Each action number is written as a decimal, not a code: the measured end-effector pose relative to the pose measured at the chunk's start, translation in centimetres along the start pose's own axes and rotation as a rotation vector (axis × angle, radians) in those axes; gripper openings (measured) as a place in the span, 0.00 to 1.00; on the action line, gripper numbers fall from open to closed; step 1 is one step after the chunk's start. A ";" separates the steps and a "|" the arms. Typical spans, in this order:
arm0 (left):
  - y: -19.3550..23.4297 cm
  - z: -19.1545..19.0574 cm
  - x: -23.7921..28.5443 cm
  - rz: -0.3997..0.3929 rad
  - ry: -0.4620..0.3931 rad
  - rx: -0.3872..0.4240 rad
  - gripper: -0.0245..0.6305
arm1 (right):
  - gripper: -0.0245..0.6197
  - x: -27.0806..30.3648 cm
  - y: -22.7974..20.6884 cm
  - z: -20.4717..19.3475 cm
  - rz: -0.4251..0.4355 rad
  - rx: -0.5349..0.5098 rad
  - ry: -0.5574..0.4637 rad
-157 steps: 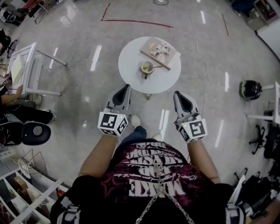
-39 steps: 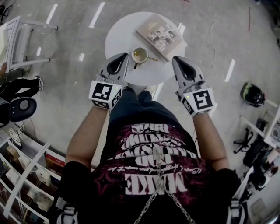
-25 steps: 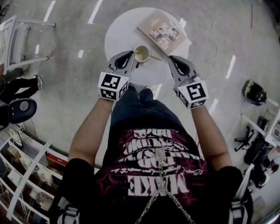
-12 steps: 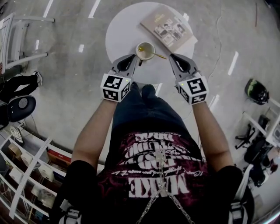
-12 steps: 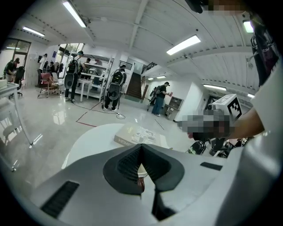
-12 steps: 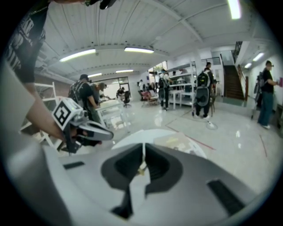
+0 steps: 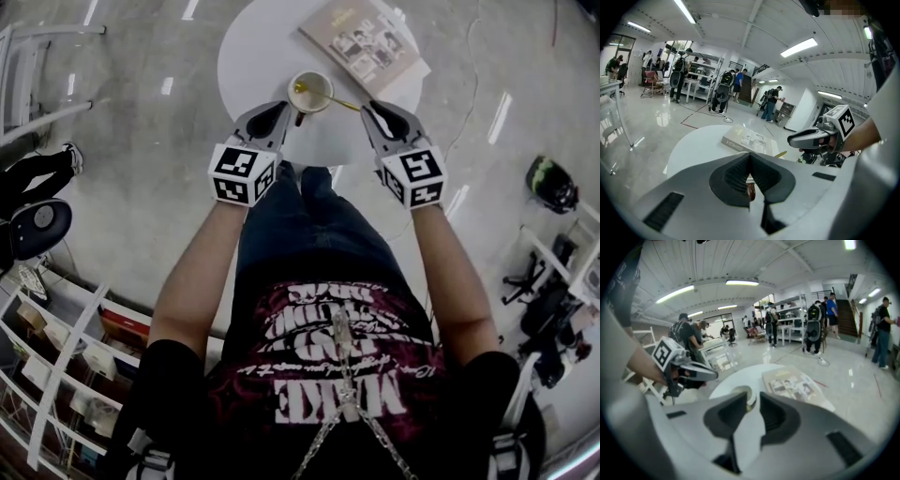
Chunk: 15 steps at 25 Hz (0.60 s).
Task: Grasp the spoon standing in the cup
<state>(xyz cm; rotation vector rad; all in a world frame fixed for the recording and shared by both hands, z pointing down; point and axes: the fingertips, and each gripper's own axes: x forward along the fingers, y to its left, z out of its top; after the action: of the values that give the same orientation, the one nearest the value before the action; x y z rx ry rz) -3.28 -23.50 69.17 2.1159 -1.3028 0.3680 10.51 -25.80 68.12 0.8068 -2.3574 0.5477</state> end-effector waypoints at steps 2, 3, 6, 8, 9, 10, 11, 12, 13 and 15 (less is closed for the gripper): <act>0.0 -0.4 0.1 -0.002 0.007 0.002 0.07 | 0.22 0.3 0.3 -0.6 0.016 0.002 0.020; 0.1 -0.6 0.1 -0.001 0.010 -0.001 0.07 | 0.22 0.3 0.5 -0.9 0.018 -0.002 0.028; 0.3 -0.9 0.3 0.000 0.012 -0.010 0.07 | 0.22 0.8 0.5 -1.7 0.019 -0.022 0.052; 0.3 -1.2 0.5 -0.002 0.016 -0.014 0.07 | 0.22 1.4 0.5 -2.3 0.026 -0.028 0.070; 0.2 -1.4 0.6 -0.004 0.019 -0.015 0.07 | 0.22 1.6 0.6 -2.6 0.032 -0.030 0.076; 0.1 -1.6 0.7 -0.006 0.022 -0.015 0.07 | 0.23 1.8 0.8 -2.7 0.037 -0.030 0.079; 0.1 -1.7 0.8 -0.008 0.023 -0.015 0.07 | 0.22 1.9 0.8 -2.8 0.041 -0.029 0.080; 0.1 -1.8 0.9 -0.009 0.024 -0.016 0.07 | 0.22 2.1 0.9 -2.8 0.044 -0.027 0.082; 0.1 -1.9 0.9 -0.008 0.024 -0.017 0.07 | 0.22 2.3 0.9 -2.9 0.046 -0.023 0.084; 0.2 -2.0 0.8 -0.006 0.024 -0.022 0.07 | 0.23 2.7 1.0 -3.1 0.054 -0.012 0.091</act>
<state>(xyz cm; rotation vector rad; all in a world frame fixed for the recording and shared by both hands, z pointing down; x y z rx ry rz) -2.89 -22.88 71.25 2.0909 -1.2810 0.3736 9.31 -24.55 72.01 0.6997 -2.3023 0.5798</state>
